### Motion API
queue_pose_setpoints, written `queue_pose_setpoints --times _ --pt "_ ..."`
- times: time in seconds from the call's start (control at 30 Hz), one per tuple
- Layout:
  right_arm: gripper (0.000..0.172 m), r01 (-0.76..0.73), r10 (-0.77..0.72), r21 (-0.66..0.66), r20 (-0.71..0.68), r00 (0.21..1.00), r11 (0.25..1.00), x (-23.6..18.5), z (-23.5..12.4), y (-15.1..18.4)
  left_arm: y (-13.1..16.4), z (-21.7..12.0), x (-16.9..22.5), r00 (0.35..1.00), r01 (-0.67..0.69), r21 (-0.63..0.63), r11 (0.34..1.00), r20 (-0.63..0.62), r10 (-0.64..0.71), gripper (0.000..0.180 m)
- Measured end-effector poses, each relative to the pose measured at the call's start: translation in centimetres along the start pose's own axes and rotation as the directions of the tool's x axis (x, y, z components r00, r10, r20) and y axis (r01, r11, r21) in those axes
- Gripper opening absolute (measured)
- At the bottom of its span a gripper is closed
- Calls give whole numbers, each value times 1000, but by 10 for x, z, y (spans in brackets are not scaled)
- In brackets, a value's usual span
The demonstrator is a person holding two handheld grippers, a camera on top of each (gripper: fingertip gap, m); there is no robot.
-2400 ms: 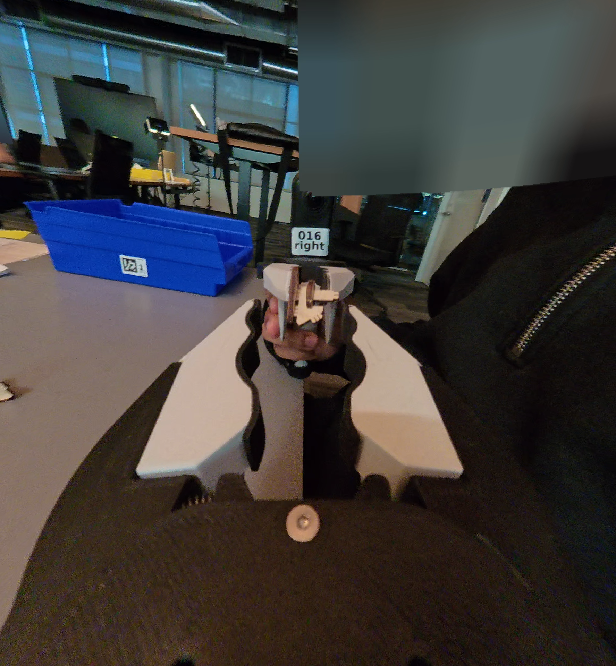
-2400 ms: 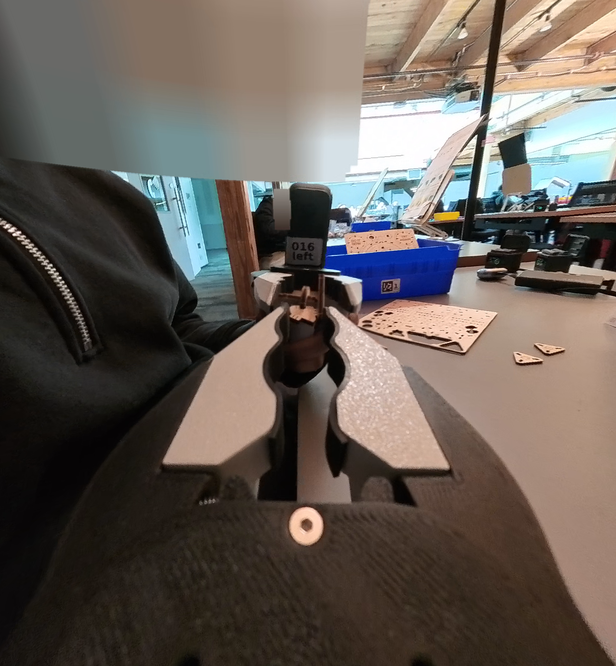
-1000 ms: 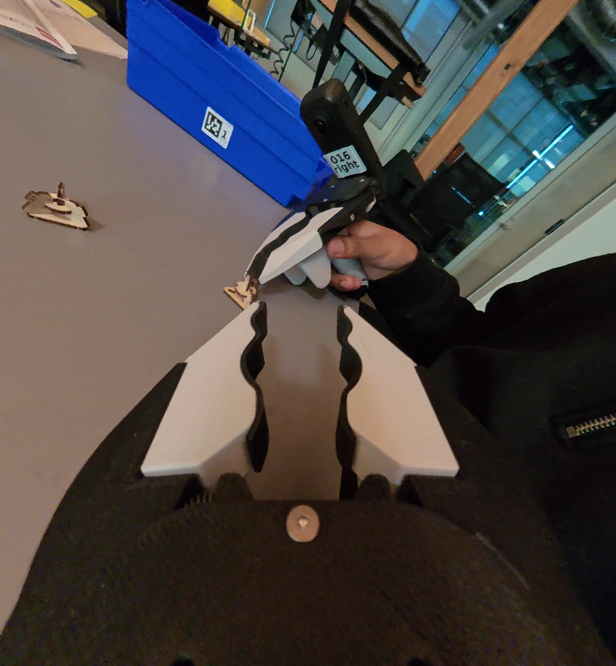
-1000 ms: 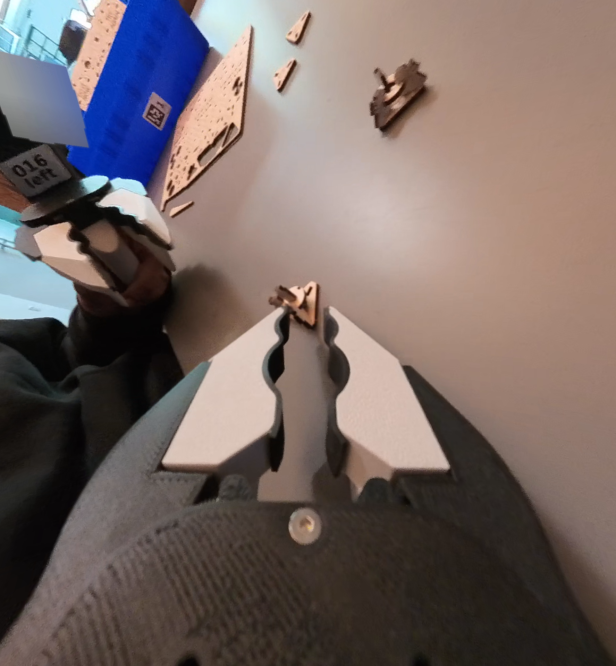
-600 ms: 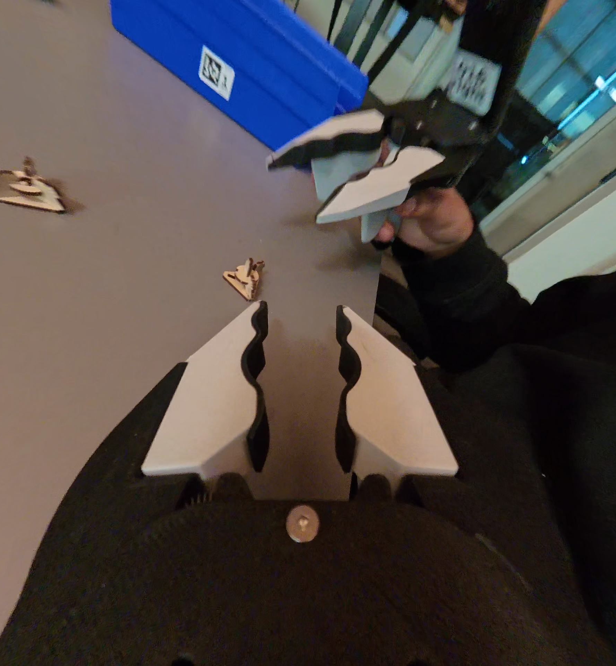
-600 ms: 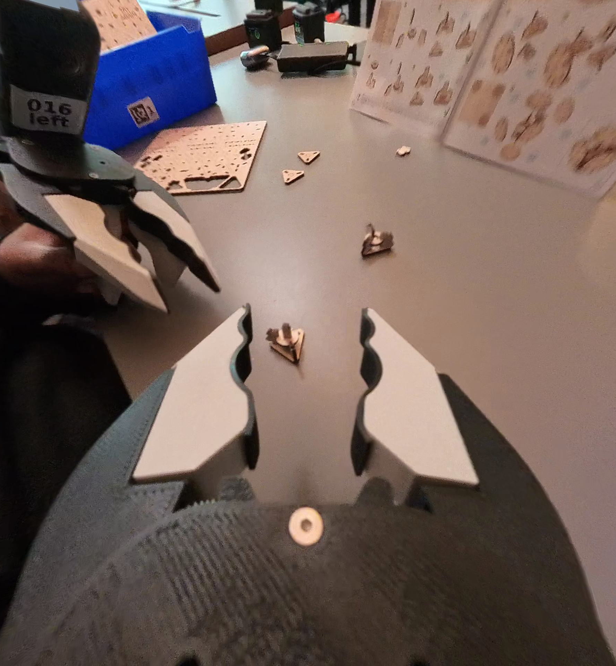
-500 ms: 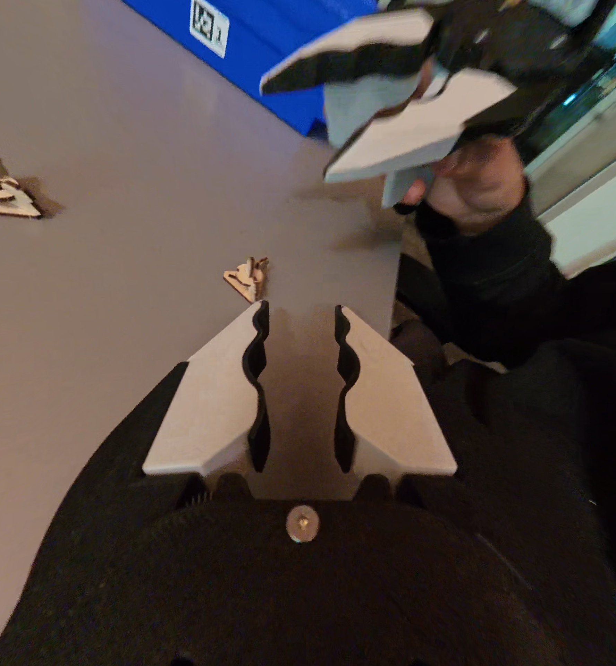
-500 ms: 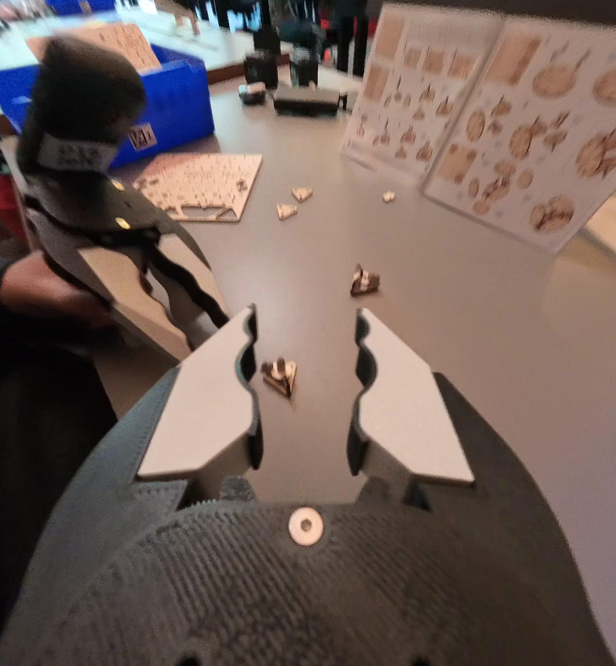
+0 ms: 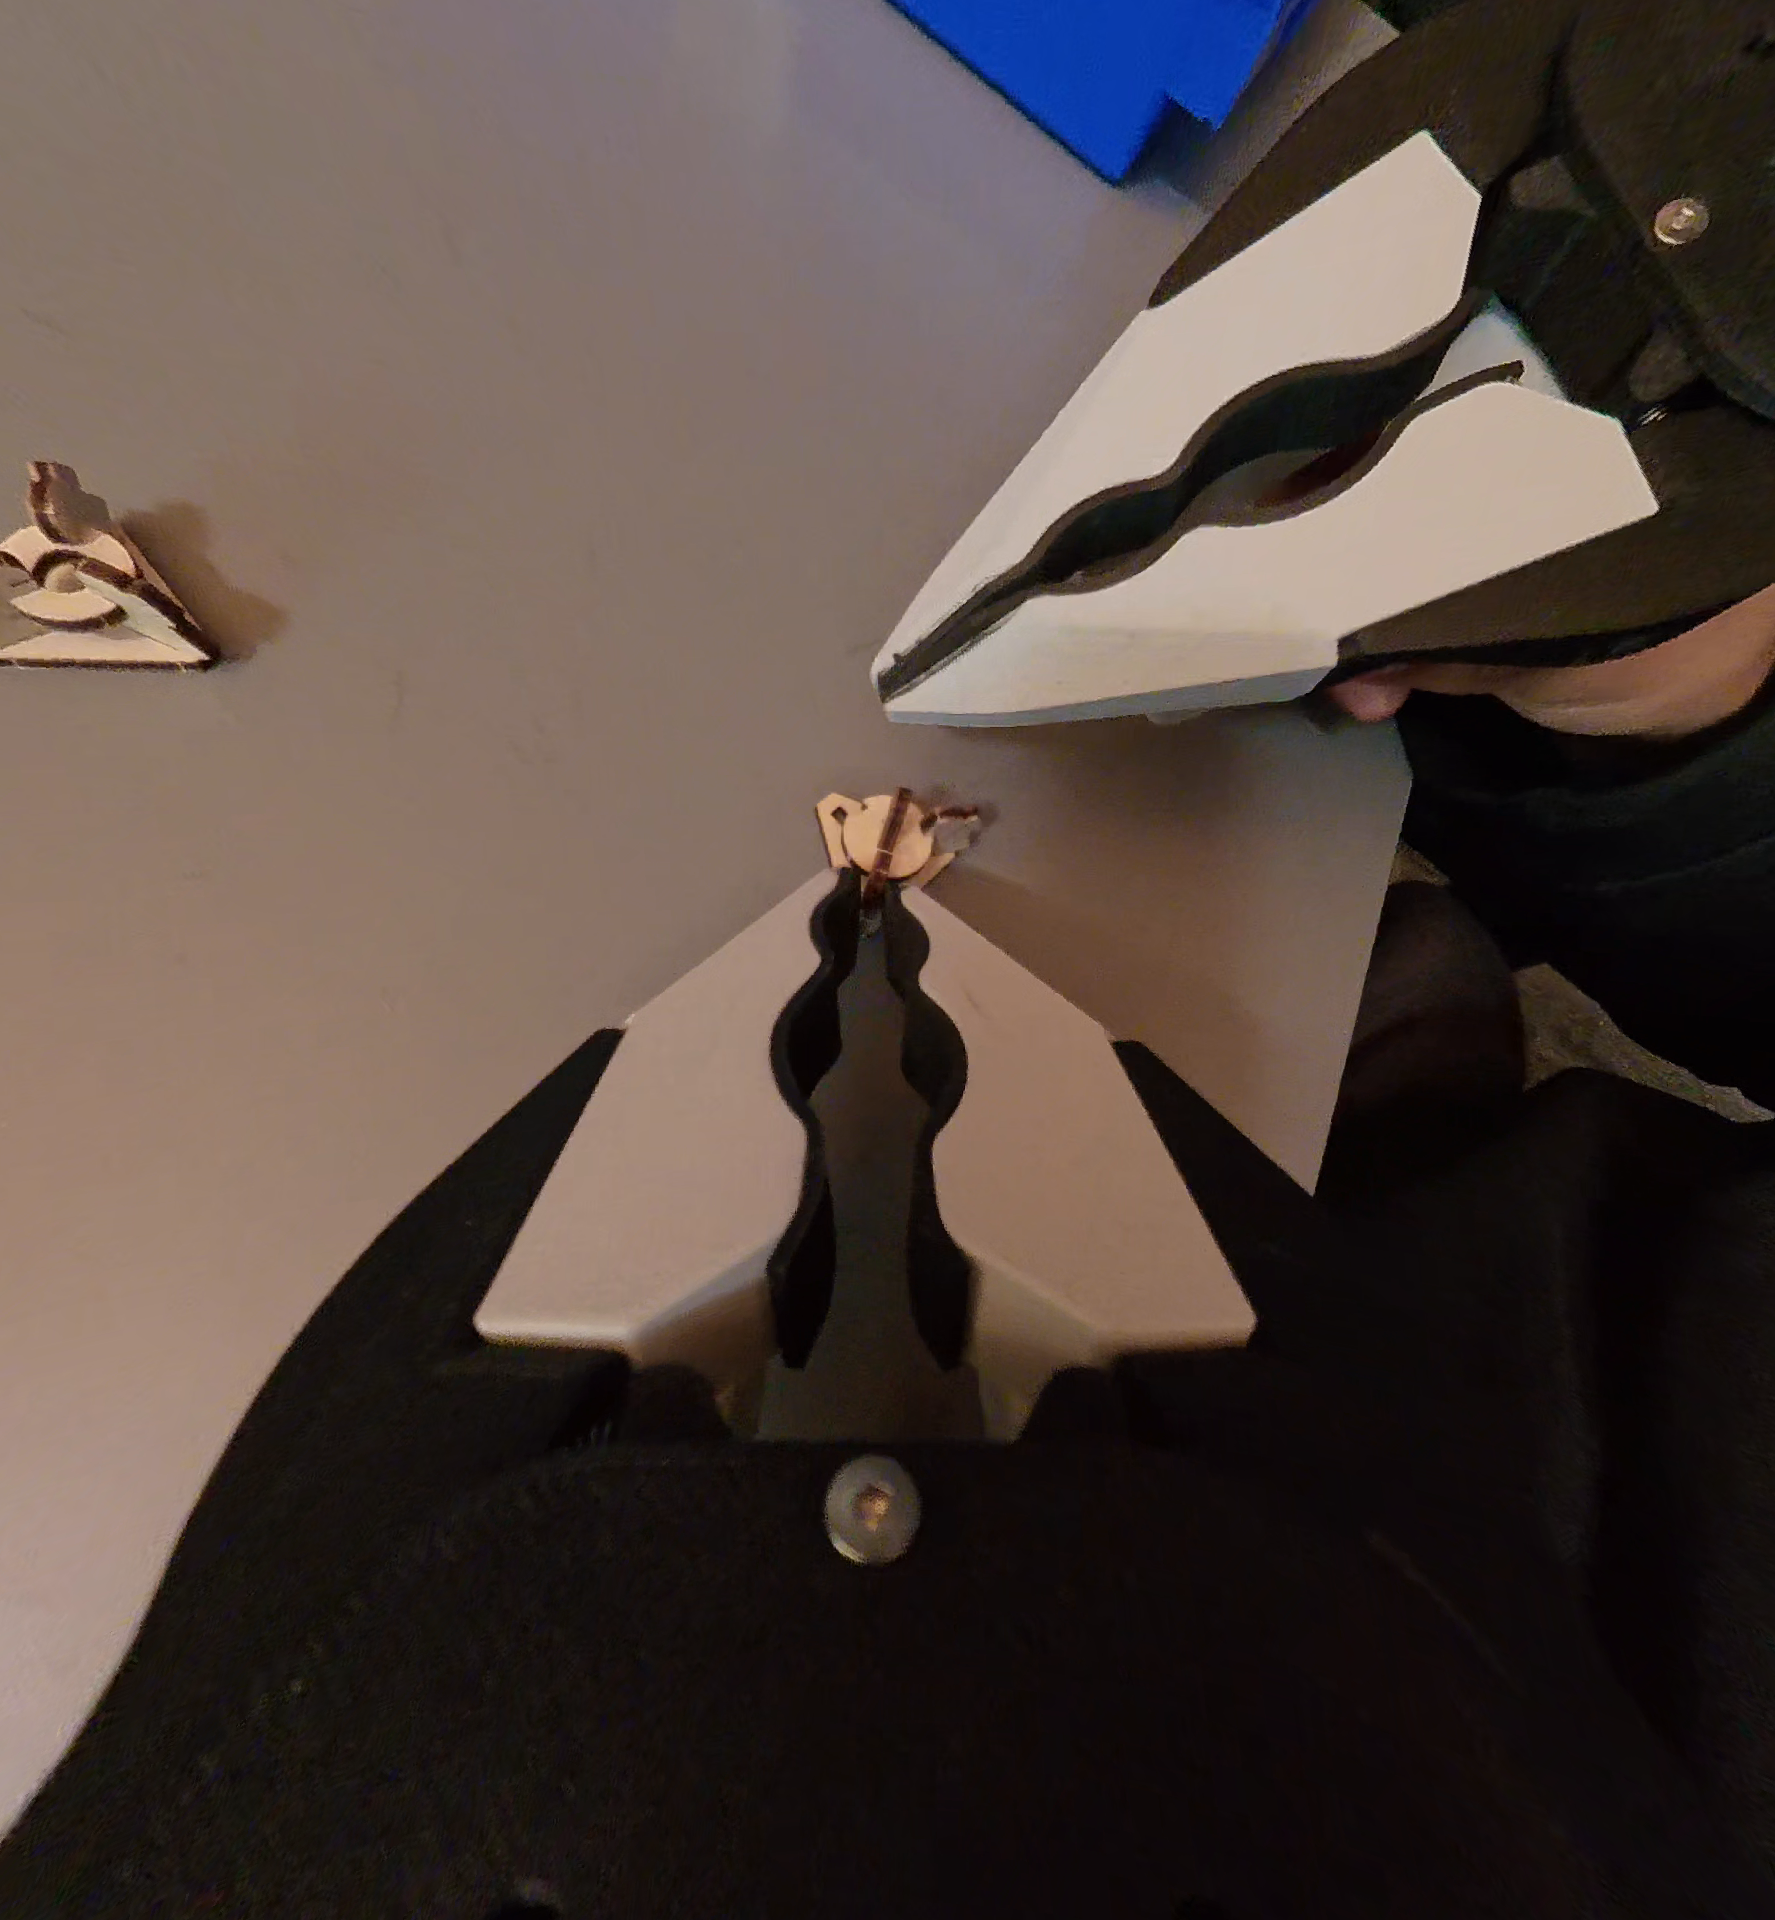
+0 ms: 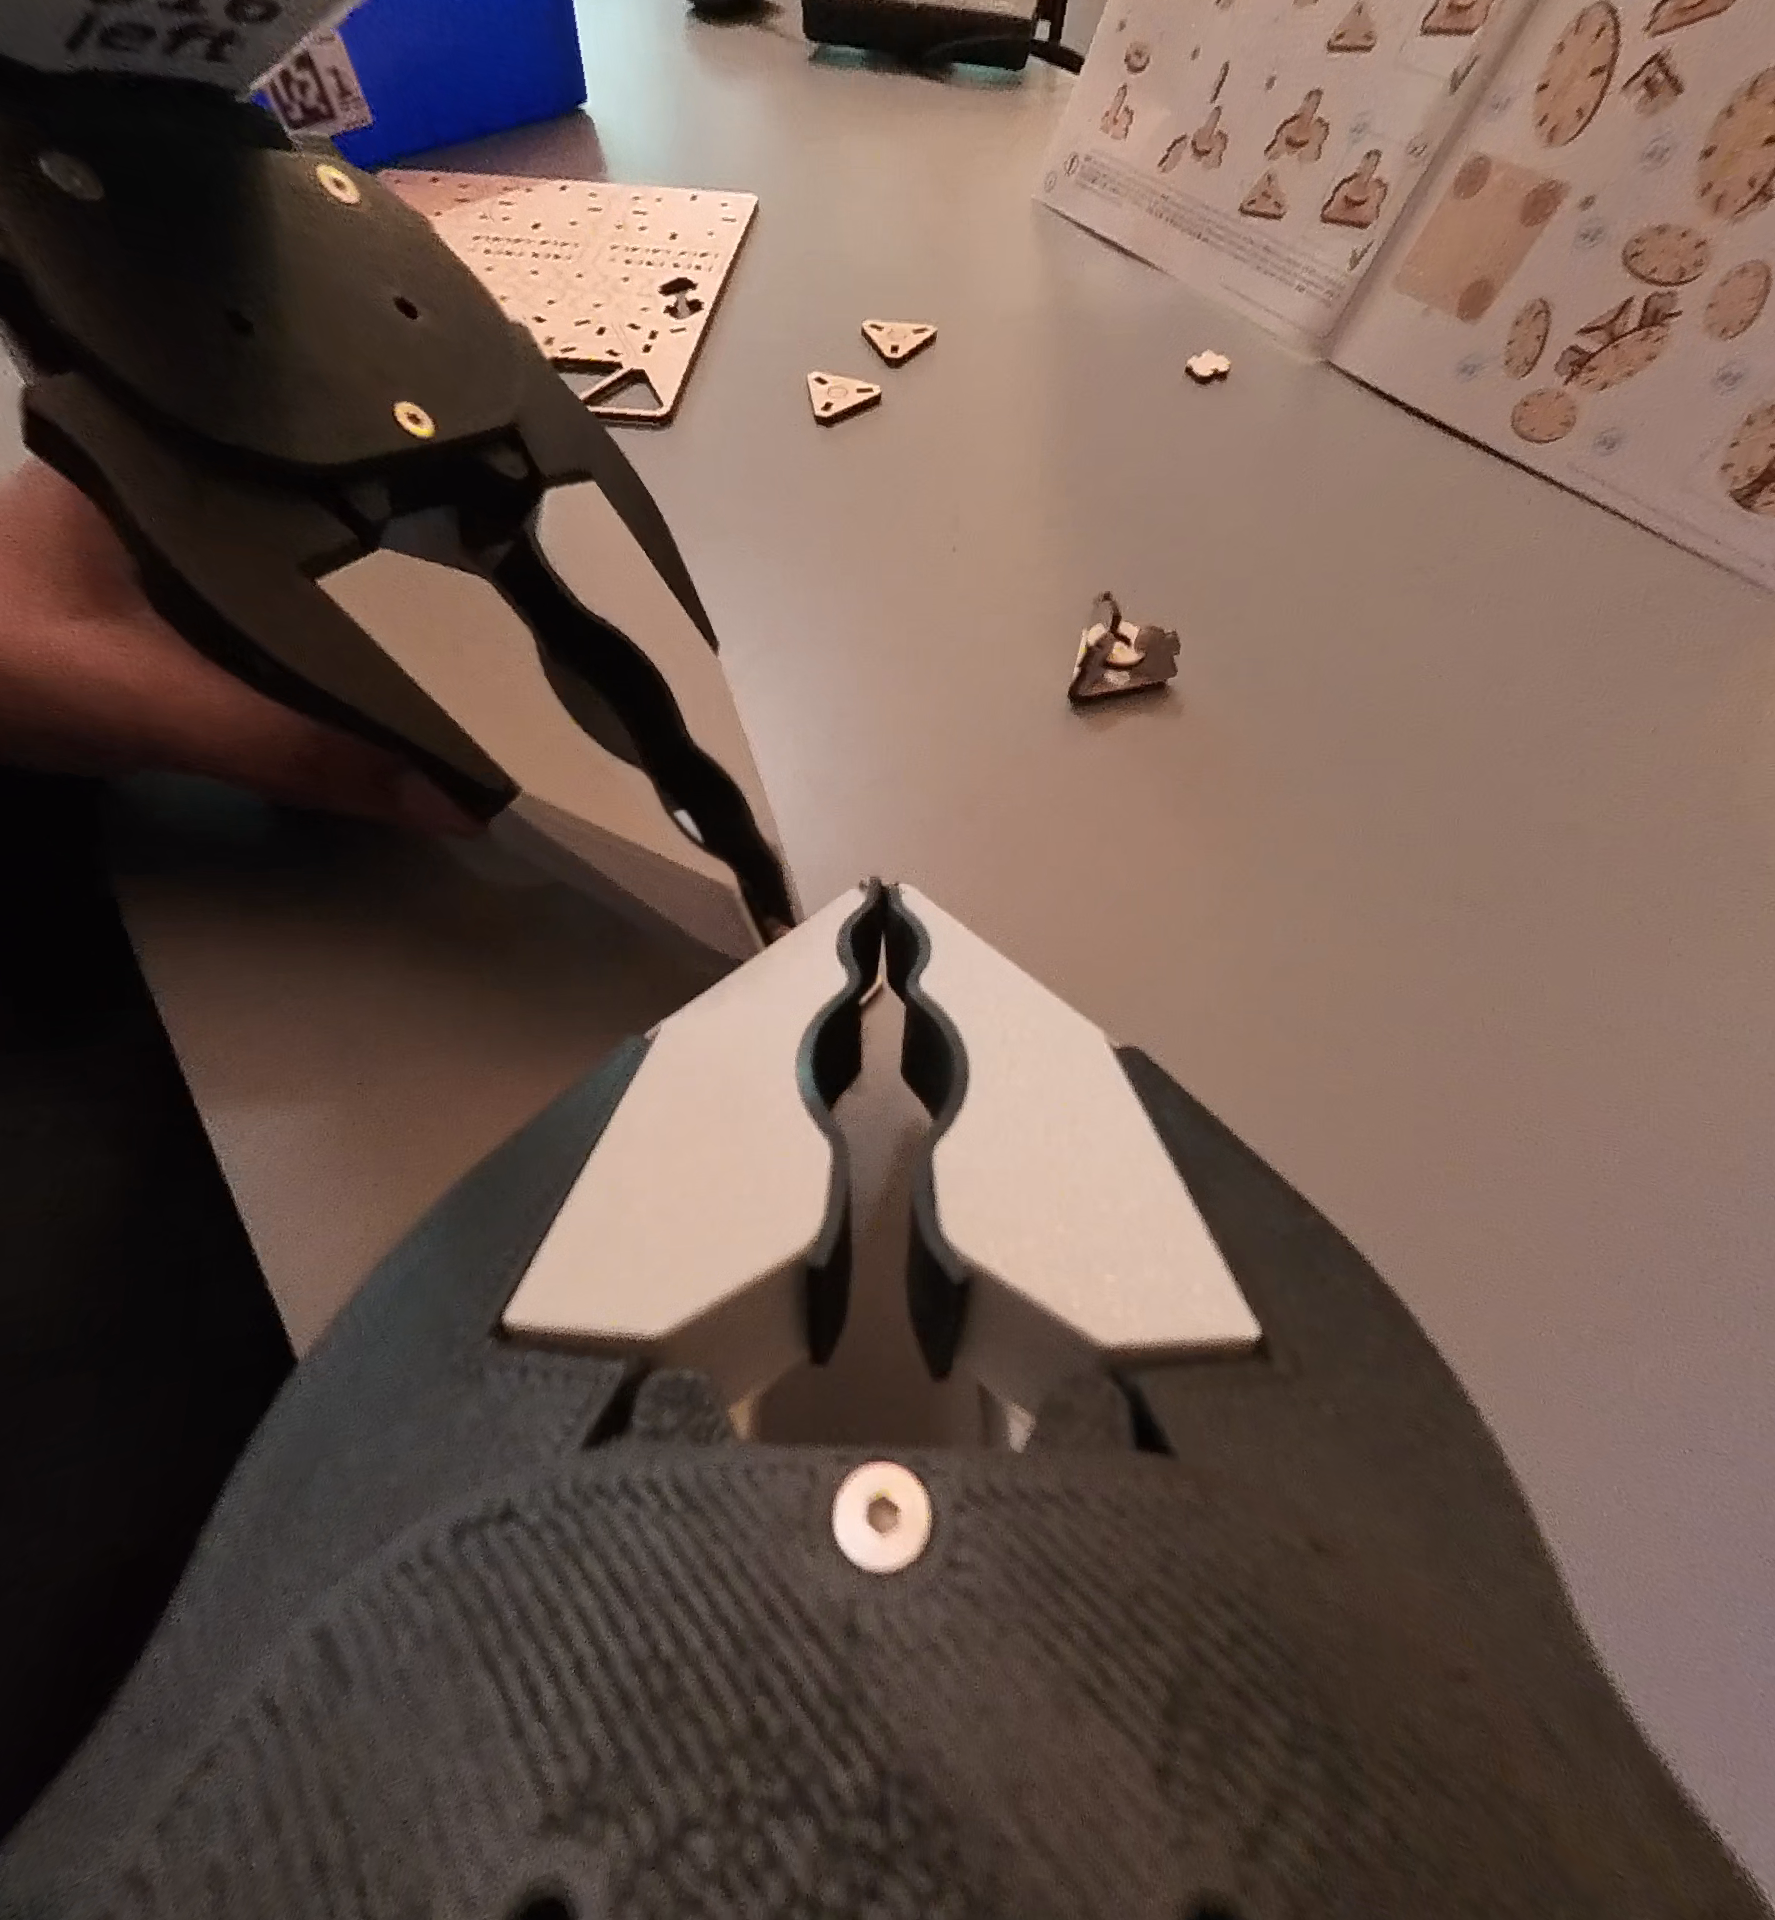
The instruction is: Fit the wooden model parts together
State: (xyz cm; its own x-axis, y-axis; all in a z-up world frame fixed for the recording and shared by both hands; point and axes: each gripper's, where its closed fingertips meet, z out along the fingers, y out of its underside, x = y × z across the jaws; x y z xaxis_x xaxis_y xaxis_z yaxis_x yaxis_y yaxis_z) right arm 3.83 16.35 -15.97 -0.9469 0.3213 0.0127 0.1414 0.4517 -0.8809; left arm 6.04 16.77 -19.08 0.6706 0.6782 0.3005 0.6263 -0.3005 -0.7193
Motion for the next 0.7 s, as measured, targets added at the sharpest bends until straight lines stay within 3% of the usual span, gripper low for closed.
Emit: queue_pose_setpoints --times 0.27,0.43,0.57,0.7 --pt "0 89 -91 -55 -31 995 995 -2 6 6 0 1 0 999 -28 -6 1000 22 28 0" --pt "0 122 -120 66 -46 992 990 -7 -3 -14 1 1 0 999 -30 -12 999 24 30 0" --pt "0 131 -134 -74 -32 990 989 -6 7 9 1 1 0 998 -50 -17 999 39 51 1" --pt "0 139 -137 35 -64 989 990 -7 -4 -17 2 1 0 997 -57 -19 998 42 58 1"
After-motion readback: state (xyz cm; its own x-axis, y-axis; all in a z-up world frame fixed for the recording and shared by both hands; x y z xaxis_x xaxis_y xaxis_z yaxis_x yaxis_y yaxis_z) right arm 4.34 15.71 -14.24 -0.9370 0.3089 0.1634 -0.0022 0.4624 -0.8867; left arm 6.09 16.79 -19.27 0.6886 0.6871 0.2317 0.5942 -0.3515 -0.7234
